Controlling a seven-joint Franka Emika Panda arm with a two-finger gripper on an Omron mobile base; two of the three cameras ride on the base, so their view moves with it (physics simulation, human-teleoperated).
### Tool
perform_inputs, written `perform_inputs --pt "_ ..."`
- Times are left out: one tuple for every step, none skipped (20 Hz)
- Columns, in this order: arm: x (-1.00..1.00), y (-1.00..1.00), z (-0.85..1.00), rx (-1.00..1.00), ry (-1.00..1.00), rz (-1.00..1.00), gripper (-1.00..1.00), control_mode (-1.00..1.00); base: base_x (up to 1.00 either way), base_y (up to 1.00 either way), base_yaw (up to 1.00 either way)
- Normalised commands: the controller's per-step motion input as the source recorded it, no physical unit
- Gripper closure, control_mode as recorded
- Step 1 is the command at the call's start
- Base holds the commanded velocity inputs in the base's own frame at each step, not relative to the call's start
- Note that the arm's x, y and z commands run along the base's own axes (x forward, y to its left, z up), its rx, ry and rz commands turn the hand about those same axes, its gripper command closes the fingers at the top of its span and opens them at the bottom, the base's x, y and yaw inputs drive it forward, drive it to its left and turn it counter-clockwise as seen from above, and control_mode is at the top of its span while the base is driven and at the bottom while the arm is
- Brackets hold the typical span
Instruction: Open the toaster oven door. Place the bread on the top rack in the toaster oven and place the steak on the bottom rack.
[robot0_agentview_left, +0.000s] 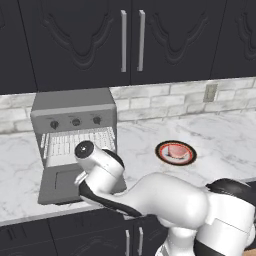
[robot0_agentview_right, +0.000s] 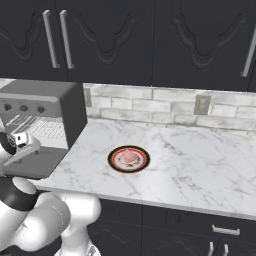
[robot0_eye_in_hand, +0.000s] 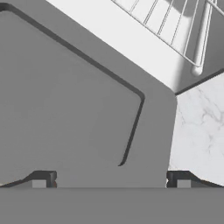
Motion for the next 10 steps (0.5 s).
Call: perform_inputs --pt "0.5 0.09 0.14 0.0 -0.05 -0.06 -1.0 -1.0 0.0 0.0 0.0" --pt "0.48 0.12 0.13 0.0 -0.04 -0.1 -1.0 -1.0 0.0 0.0 0.0" --pt "0.45 0.18 0.13 0.0 -0.04 -0.17 -1.0 -1.0 0.0 0.0 0.0" --pt "0.43 0.21 0.13 0.0 -0.04 -0.21 -1.0 -1.0 0.0 0.0 0.0" --pt "0.39 0.3 0.1 0.0 -0.04 -0.27 -1.0 -1.0 0.0 0.0 0.0" --pt "0.37 0.34 0.09 0.0 -0.09 -0.33 -1.0 -1.0 0.0 0.0 0.0" --pt "0.37 0.35 0.06 0.0 -0.09 -0.35 -1.0 -1.0 0.0 0.0 0.0" --pt "0.39 0.35 0.09 0.0 -0.11 -0.36 -1.0 -1.0 0.0 0.0 0.0" --pt "0.43 0.32 0.07 -0.03 -0.13 -0.35 -1.0 -1.0 0.0 0.0 0.0" --pt "0.3 0.32 0.0 -0.14 -0.25 -0.29 -1.0 -1.0 0.0 0.0 0.0"
